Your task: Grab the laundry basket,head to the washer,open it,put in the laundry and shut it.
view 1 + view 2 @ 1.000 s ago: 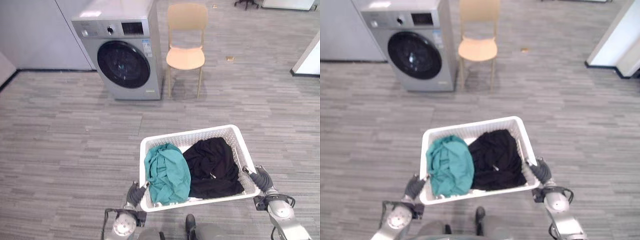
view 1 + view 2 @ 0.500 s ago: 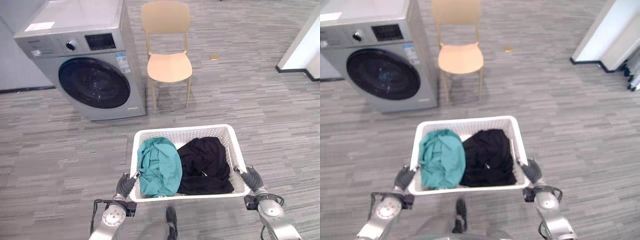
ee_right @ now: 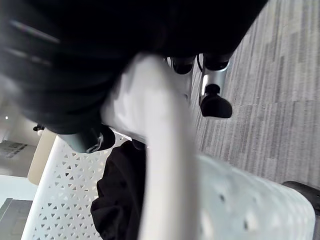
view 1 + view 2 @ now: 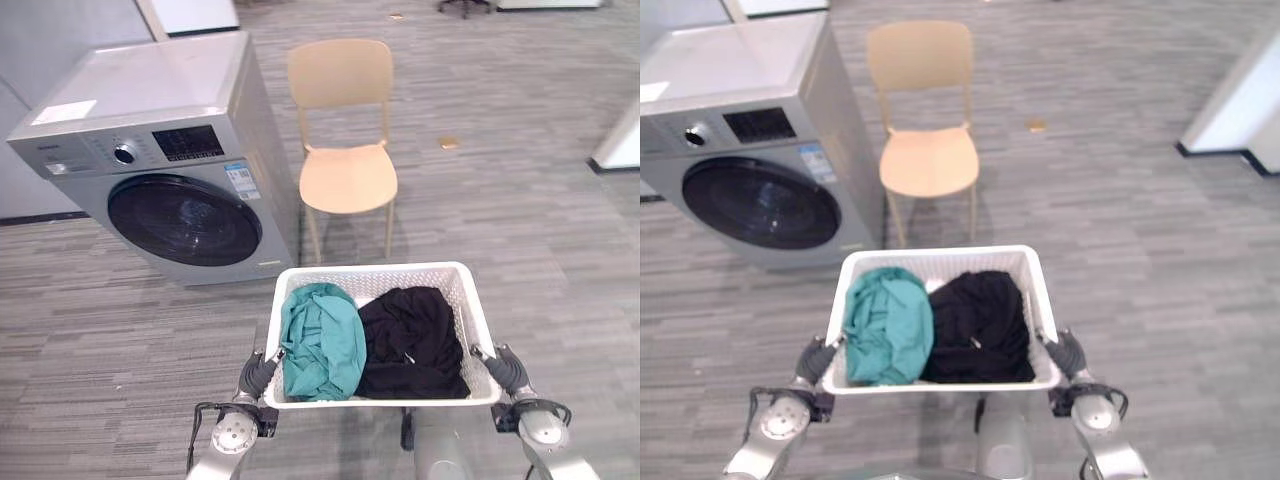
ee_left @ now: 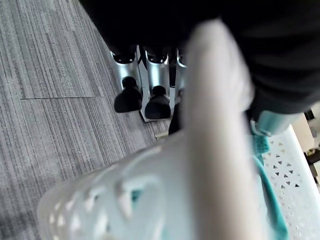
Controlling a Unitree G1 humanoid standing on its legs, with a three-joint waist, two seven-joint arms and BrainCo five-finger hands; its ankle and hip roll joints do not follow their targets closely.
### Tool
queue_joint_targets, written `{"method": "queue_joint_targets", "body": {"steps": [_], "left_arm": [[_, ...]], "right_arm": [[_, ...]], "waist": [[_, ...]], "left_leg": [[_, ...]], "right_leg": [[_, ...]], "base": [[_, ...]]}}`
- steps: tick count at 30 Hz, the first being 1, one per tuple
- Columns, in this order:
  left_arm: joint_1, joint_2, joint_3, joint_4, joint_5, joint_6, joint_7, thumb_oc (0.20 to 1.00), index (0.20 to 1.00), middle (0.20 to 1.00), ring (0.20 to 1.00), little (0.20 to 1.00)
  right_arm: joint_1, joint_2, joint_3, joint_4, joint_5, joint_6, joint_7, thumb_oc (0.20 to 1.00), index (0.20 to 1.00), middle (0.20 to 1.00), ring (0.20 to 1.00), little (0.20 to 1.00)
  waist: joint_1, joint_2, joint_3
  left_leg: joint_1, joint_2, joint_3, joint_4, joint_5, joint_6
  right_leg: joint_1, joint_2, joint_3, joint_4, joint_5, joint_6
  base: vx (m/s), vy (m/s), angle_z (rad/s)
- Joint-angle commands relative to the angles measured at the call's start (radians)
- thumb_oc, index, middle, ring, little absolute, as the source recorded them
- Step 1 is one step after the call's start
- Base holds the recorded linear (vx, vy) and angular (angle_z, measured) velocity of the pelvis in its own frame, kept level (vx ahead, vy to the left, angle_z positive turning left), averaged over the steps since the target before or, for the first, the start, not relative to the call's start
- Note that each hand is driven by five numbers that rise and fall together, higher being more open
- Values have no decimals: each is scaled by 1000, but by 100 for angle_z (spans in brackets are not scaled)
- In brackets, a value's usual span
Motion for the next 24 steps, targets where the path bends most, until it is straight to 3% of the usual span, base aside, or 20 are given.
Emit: {"method": "queue_joint_targets", "body": {"steps": [1,2,4,6,7,9,10,11,12,13,18,21,24], "left_arm": [[-46,1,65,-127,-88,-114,8,200,200,200,200,200],[-45,-2,65,-130,-96,-113,11,200,200,200,200,200],[-47,-1,62,-136,-104,-110,14,200,200,200,200,200],[-49,-9,59,-134,-115,-105,5,200,200,200,200,200],[-49,-9,60,-134,-115,-105,5,200,200,200,200,200],[-41,-18,56,-132,-107,-99,0,200,200,200,200,200],[-41,-17,56,-132,-107,-99,0,200,200,200,200,200],[-41,-18,58,-130,-106,-94,1,200,200,200,200,200],[-41,-19,58,-130,-106,-94,1,200,200,200,200,200],[-37,-20,57,-134,-106,-89,0,200,200,200,200,200],[-32,-16,58,-148,-103,-80,8,200,200,200,200,200],[-46,-2,49,-146,-106,-77,11,200,200,200,200,200],[-39,5,49,-152,-105,-82,-1,200,200,200,200,200]], "right_arm": [[-74,-14,-26,-132,101,-114,22,200,200,200,200,200],[-81,-22,-28,-131,108,-118,13,200,200,200,200,200],[-85,-27,-33,-132,112,-114,6,200,200,200,200,200],[-91,-39,-36,-129,116,-105,-3,200,200,200,200,200],[-91,-39,-36,-129,116,-105,-3,200,200,200,200,200],[-77,-39,-39,-125,117,-103,-4,200,200,200,200,200],[-77,-39,-39,-125,117,-103,-4,200,200,200,200,200],[-69,-37,-40,-109,112,-102,-12,200,200,200,200,200],[-68,-37,-40,-109,112,-102,-12,200,200,200,200,200],[-61,-32,-39,-105,111,-102,-16,200,200,200,200,200],[-51,-28,-36,-104,99,-100,-19,200,200,200,200,200],[-53,-35,-37,-99,103,-99,-26,200,200,200,200,200],[-47,-24,-41,-97,103,-100,-17,200,200,200,200,200]], "waist": [[-10,-10,-41],[-5,-20,-39],[0,-28,-32],[33,-39,-17],[32,-43,-19],[57,-40,-9],[57,-43,-12],[72,-24,-11],[71,-26,-10],[85,-20,-4],[105,-27,1],[117,-41,8],[123,-39,-14]], "left_leg": [[-181,114,28,294,183,-73],[-226,122,44,376,242,-74],[-275,143,69,446,256,-66],[-380,121,117,434,183,-42],[-383,117,118,431,187,-40],[-454,94,143,251,162,-30],[-453,89,144,241,171,-29],[-496,102,156,92,262,-51],[-485,97,157,76,270,-52],[-509,112,149,-22,319,-61],[-541,148,95,-109,363,-75],[-606,224,106,-102,384,-89],[-603,223,100,-85,390,-84]], "right_leg": [[170,-2,-16,-128,-51,97],[201,0,-21,-142,-65,79],[237,4,-28,-157,-82,61],[315,10,-27,-193,-123,53],[312,6,-26,-194,-120,53],[372,17,-32,-203,-162,61],[369,14,-32,-203,-160,62],[408,44,-39,-200,-190,61],[412,42,-40,-200,-192,61],[448,60,-37,-183,-227,56],[507,75,-3,-96,-326,45],[559,55,15,-51,-396,57],[592,39,25,-56,-411,78]], "base": [[607,-537,59],[194,-213,43],[257,-224,-1],[361,-199,-29],[236,-65,-9],[318,-30,-21],[431,14,-19],[257,8,-21],[512,29,-16],[262,17,-18],[396,92,-24],[457,248,-38],[392,224,-32]]}}
